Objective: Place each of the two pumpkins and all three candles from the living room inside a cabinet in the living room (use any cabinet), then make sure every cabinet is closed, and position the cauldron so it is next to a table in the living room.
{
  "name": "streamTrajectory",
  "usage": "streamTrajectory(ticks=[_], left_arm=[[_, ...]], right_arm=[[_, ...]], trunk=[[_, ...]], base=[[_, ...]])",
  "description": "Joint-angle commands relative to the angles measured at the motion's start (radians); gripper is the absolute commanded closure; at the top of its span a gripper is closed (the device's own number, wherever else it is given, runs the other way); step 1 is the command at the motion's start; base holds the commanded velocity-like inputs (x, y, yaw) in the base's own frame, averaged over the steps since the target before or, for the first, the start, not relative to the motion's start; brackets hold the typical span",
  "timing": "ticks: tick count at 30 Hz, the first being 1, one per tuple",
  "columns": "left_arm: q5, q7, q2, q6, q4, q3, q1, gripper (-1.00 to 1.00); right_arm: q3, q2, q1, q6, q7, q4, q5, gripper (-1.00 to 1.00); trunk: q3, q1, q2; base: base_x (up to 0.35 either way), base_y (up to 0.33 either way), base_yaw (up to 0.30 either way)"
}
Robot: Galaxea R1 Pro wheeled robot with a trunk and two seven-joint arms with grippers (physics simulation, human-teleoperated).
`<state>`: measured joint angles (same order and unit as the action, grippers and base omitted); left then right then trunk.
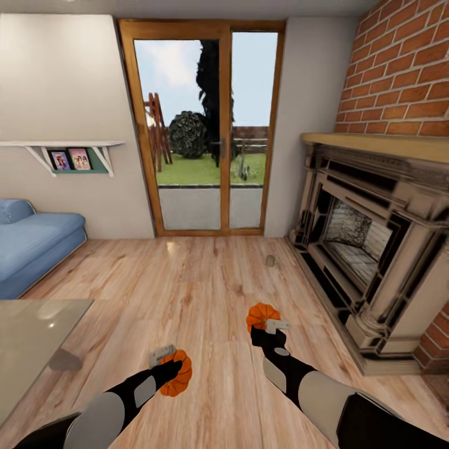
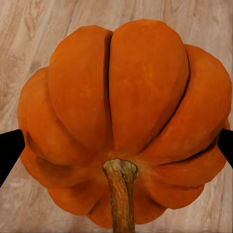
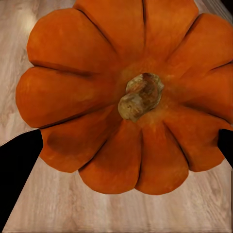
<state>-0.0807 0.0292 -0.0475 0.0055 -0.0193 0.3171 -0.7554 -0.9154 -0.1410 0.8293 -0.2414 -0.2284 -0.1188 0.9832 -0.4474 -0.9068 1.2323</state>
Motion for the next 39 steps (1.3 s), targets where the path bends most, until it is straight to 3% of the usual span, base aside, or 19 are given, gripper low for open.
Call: streamTrajectory(ticks=[1, 39], left_arm=[[-0.008, 0.003, 0.0, 0.001, -0.001, 0.002, 0.0, 1.0], [-0.008, 0.004, -0.014, 0.002, -0.001, 0.002, 0.001, 1.0]], right_arm=[[-0.011, 0.0, 0.001, -0.003, -0.003, -0.001, 0.005, 1.0], [-0.01, 0.001, -0.007, -0.003, -0.002, -0.001, 0.005, 1.0]], trunk=[[-0.001, 0.001, 0.001], [-0.001, 0.001, 0.001]], base=[[-0.321, -0.055, 0.0], [-0.325, -0.003, 0.0]])
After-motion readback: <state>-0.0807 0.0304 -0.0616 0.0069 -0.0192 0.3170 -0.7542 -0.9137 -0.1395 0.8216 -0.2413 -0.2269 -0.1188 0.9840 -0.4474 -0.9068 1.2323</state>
